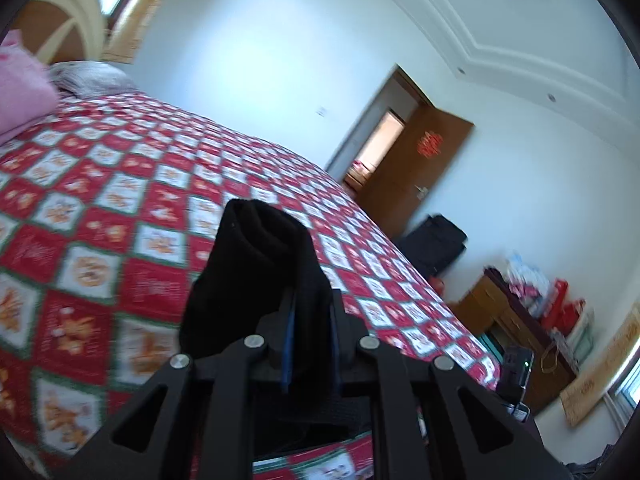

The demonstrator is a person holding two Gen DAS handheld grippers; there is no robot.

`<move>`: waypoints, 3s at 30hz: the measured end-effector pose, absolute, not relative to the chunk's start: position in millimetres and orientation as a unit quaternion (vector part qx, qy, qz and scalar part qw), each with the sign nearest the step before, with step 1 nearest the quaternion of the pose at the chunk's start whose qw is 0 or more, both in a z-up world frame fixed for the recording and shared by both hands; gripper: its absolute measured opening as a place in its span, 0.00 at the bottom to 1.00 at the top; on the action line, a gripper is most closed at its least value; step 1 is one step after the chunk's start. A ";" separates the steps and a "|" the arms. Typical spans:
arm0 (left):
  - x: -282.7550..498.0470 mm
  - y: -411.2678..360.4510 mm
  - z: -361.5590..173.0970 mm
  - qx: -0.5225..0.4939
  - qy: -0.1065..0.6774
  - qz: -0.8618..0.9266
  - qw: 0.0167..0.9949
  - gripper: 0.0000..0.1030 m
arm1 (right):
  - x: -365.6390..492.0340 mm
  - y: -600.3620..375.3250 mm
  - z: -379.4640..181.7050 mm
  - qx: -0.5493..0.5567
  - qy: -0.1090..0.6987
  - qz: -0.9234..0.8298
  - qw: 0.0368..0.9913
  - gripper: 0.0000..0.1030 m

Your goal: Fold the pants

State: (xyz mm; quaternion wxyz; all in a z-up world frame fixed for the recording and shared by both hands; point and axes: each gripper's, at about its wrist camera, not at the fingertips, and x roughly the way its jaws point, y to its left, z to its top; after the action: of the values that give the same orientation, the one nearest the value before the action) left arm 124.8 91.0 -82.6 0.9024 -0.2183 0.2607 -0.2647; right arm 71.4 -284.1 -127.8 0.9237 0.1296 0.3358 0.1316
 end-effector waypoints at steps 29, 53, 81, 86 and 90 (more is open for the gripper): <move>142.3 -185.1 -153.6 -0.019 0.387 -0.386 0.837 0.25 | 88.4 -376.6 -165.4 0.195 0.326 0.051 0.924 0.66; 144.2 -33.0 -187.6 -0.086 0.334 -0.167 0.924 0.82 | 98.6 -278.2 -159.7 0.104 0.394 0.071 0.911 0.28; 148.7 -19.1 -214.1 -0.095 0.356 -0.144 0.919 0.89 | 168.4 -313.6 -168.6 0.175 0.419 0.112 0.884 0.18; 149.1 -18.7 -216.7 -0.095 0.352 -0.138 0.921 0.95 | 143.0 -314.7 -154.2 0.158 0.378 0.092 0.907 0.11; 149.9 -24.4 -218.3 -0.074 0.348 -0.135 0.925 0.97 | 153.3 -323.2 -171.4 0.169 0.390 0.070 0.903 0.11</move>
State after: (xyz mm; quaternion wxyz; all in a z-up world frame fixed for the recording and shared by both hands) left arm 149.9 -24.4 -218.3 0.9247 -0.0744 0.3481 -0.1350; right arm 153.3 -323.2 -171.4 0.9025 0.1692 0.3897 0.0702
